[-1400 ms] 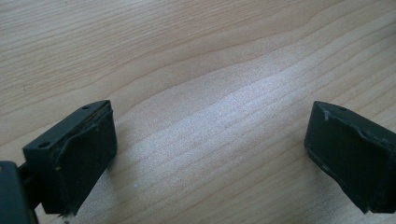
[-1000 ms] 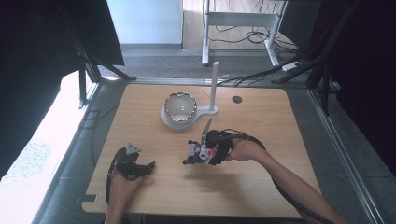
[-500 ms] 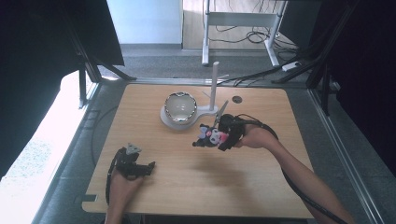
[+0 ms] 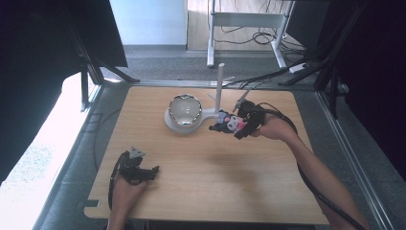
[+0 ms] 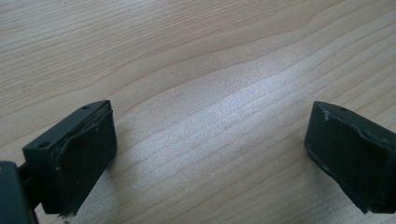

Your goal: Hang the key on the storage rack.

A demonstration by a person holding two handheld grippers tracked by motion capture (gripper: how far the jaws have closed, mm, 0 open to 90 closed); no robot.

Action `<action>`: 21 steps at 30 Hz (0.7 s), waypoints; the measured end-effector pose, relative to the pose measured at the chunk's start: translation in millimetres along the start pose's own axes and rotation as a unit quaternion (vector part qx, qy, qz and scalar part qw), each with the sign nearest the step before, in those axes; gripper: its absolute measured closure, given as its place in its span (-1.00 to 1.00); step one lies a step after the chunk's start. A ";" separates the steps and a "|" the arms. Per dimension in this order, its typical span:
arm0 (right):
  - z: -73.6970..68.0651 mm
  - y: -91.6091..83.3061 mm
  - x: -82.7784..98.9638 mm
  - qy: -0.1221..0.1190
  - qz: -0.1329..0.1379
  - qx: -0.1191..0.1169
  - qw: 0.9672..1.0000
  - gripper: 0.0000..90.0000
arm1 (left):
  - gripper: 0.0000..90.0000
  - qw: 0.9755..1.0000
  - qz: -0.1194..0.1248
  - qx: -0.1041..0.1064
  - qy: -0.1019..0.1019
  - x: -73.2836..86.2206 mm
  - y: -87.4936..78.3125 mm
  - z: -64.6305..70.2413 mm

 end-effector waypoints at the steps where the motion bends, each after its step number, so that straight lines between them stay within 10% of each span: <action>1: 2.4 -2.0 -0.2 0.006 0.001 0.001 1.000 0.00 | -0.95 1.000 0.000 0.000 0.000 0.0 0.0 0.0; 21: 60.4 -48.9 -10.3 0.065 0.021 0.071 0.995 0.00 | -0.95 1.000 0.000 0.001 0.000 -0.1 -0.1 -0.1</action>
Point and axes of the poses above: each handheld gripper's, and its own axes: y roughly forward along the jaws, x roughly out of its underside, z roughly to its right, the point moved 2 cm from there along y, roughly forward along the jaws, and after that the axes turned 8 degrees about z, right-handed, at the moved point
